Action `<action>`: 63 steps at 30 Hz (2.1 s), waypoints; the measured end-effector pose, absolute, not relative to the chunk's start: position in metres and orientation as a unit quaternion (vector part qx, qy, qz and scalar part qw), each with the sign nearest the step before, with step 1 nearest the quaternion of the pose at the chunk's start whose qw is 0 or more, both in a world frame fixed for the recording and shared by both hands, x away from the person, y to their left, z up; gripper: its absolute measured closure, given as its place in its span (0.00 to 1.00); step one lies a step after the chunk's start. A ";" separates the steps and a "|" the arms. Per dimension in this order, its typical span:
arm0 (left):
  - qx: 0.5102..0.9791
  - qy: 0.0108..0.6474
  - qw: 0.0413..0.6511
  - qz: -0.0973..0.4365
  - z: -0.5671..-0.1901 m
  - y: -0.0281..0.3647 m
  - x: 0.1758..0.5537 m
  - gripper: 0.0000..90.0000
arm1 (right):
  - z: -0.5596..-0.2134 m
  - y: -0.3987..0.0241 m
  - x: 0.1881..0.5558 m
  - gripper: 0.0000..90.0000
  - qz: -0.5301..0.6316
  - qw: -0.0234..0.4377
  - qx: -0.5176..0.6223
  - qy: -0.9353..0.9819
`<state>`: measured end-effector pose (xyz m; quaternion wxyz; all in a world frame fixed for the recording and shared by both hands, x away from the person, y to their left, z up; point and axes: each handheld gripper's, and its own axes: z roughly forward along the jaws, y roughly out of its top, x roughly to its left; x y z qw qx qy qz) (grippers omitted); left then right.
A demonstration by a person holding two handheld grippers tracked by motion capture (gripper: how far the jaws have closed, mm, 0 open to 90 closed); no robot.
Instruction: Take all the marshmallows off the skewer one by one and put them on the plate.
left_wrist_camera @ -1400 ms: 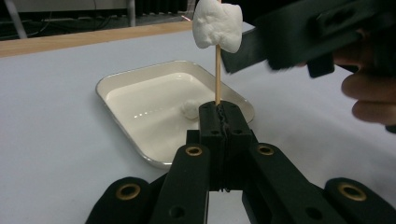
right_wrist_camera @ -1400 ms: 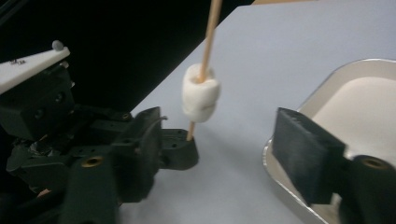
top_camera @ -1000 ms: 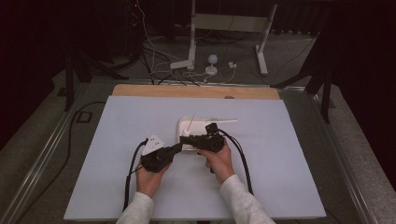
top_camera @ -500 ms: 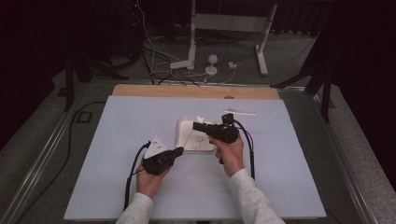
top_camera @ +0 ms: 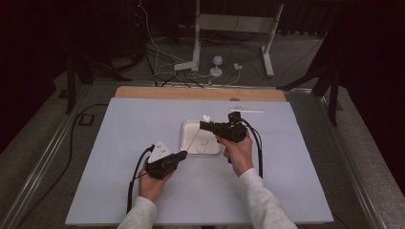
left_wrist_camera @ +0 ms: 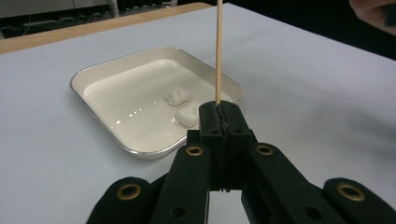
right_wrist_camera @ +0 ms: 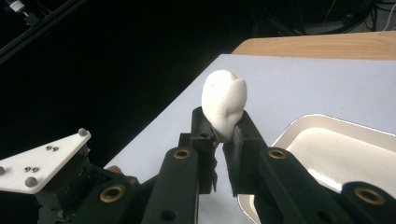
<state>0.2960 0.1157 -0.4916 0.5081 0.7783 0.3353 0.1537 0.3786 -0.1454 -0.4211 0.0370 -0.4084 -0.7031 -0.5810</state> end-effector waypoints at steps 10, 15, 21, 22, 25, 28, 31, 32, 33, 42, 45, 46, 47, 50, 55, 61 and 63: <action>0.771 0.364 0.499 0.156 -0.495 0.123 0.299 1.00 | -0.419 -0.162 0.383 0.90 -0.561 0.003 -0.428 -0.709; 0.761 0.377 0.506 0.150 -0.494 0.125 0.300 1.00 | -0.436 -0.159 0.384 0.89 -0.511 -0.012 -0.437 -0.740; 0.757 0.383 0.509 0.144 -0.494 0.126 0.301 1.00 | -0.455 -0.154 0.388 0.86 -0.466 -0.006 -0.450 -0.762; 0.757 0.384 0.510 0.144 -0.494 0.126 0.301 1.00 | -0.455 -0.154 0.388 0.86 -0.466 -0.006 -0.450 -0.762; 0.756 0.383 0.511 0.142 -0.493 0.126 0.301 1.00 | -0.463 -0.150 0.389 0.84 -0.442 -0.006 -0.452 -0.775; 0.756 0.383 0.511 0.142 -0.493 0.125 0.301 1.00 | -0.468 -0.149 0.389 0.82 -0.429 -0.006 -0.456 -0.780; 0.755 0.384 0.512 0.141 -0.493 0.125 0.301 1.00 | -0.471 -0.149 0.390 0.79 -0.425 -0.003 -0.459 -0.780; 0.756 0.384 0.512 0.141 -0.493 0.125 0.301 1.00 | -0.473 -0.149 0.390 0.72 -0.417 -0.004 -0.463 -0.782; 0.755 0.384 0.511 0.141 -0.493 0.125 0.302 1.00 | -0.473 -0.149 0.390 0.72 -0.417 -0.004 -0.463 -0.782; 0.753 0.389 0.513 0.139 -0.493 0.125 0.303 1.00 | -0.476 -0.154 0.389 0.43 -0.421 -0.007 -0.468 -0.777; 0.750 0.392 0.515 0.137 -0.492 0.125 0.303 1.00 | -0.472 -0.155 0.387 0.34 -0.438 -0.012 -0.463 -0.771; 0.748 0.395 0.517 0.136 -0.491 0.125 0.303 1.00 | -0.470 -0.156 0.386 0.31 -0.443 -0.013 -0.460 -0.770; 0.747 0.395 0.517 0.136 -0.491 0.125 0.303 1.00 | -0.467 -0.155 0.383 0.25 -0.450 -0.017 -0.451 -0.771; 0.743 0.400 0.520 0.135 -0.489 0.125 0.304 1.00 | -0.464 -0.154 0.380 0.19 -0.453 -0.023 -0.443 -0.773; 0.735 0.411 0.524 0.130 -0.485 0.123 0.307 1.00 | -0.458 -0.154 0.370 0.15 -0.466 -0.032 -0.416 -0.780; 0.727 0.424 0.526 0.124 -0.481 0.120 0.315 1.00 | -0.454 -0.159 0.359 0.03 -0.481 -0.044 -0.394 -0.782; 0.727 0.425 0.525 0.125 -0.479 0.119 0.317 1.00 | -0.453 -0.162 0.356 0.03 -0.482 -0.048 -0.393 -0.782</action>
